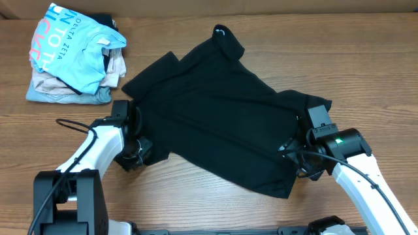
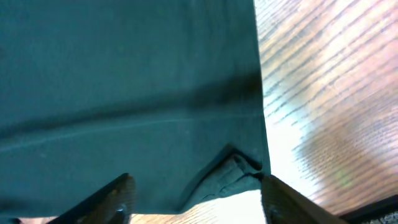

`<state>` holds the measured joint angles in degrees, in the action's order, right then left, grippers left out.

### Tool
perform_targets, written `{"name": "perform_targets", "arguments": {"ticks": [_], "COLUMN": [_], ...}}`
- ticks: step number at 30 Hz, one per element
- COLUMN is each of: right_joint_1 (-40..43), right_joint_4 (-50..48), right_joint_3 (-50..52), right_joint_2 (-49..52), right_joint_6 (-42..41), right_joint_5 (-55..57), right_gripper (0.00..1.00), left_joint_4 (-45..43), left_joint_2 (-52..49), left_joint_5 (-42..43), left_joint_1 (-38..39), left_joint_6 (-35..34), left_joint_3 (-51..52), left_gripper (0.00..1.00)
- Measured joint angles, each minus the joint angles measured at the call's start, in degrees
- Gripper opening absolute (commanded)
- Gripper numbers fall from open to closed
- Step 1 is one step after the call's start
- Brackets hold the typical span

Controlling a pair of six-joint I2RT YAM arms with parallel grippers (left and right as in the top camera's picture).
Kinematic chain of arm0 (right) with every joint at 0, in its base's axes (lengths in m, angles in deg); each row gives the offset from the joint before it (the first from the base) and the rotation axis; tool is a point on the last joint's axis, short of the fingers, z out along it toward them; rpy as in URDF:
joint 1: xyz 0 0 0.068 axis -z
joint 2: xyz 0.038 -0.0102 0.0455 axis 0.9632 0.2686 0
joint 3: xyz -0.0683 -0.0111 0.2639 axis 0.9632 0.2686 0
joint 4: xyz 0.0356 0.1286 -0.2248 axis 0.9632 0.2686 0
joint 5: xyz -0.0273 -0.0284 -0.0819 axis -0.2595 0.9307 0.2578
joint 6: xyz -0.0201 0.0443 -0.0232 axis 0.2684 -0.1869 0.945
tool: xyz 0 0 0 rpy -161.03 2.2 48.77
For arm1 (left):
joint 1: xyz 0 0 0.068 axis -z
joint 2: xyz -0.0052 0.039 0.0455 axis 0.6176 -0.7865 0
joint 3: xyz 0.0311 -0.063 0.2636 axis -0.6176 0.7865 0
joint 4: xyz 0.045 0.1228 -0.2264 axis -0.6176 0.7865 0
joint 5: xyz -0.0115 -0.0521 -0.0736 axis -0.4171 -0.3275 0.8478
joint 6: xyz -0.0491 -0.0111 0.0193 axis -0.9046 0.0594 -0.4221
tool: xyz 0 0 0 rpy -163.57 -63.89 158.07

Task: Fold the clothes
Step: 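Grasp the shirt's bottom corners with the left and right grippers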

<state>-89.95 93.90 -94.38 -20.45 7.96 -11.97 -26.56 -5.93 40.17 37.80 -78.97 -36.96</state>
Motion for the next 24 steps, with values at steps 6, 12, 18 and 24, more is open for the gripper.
{"name": "perform_targets", "arguments": {"ticks": [6,12,18,24], "right_joint_1": [0.02,0.00,0.00,0.00], "right_joint_4": [0.57,0.35,-4.50,-9.22], "right_joint_3": [1.49,7.23,13.25,17.90], "right_joint_2": [0.02,0.04,0.24,0.28], "right_joint_6": [-0.98,-3.30,-4.24,-5.07], "right_joint_5": [-1.92,-6.14,-10.54,-13.31], "right_gripper": [0.55,0.55,0.54,0.56], "left_joint_4": [0.33,5.51,10.84,12.59], "left_joint_2": [-0.37,-2.67,-3.08,-3.08], "left_joint_5": [0.04,-0.59,-1.20,-1.29], "left_joint_1": [-0.02,-0.07,-0.07,-0.07], "left_joint_6": [5.11,11.54,18.08,23.04], "left_joint_3": [-0.63,-4.83,-16.41,-25.75], "left_gripper": [0.04,0.04,0.04,0.04]}}
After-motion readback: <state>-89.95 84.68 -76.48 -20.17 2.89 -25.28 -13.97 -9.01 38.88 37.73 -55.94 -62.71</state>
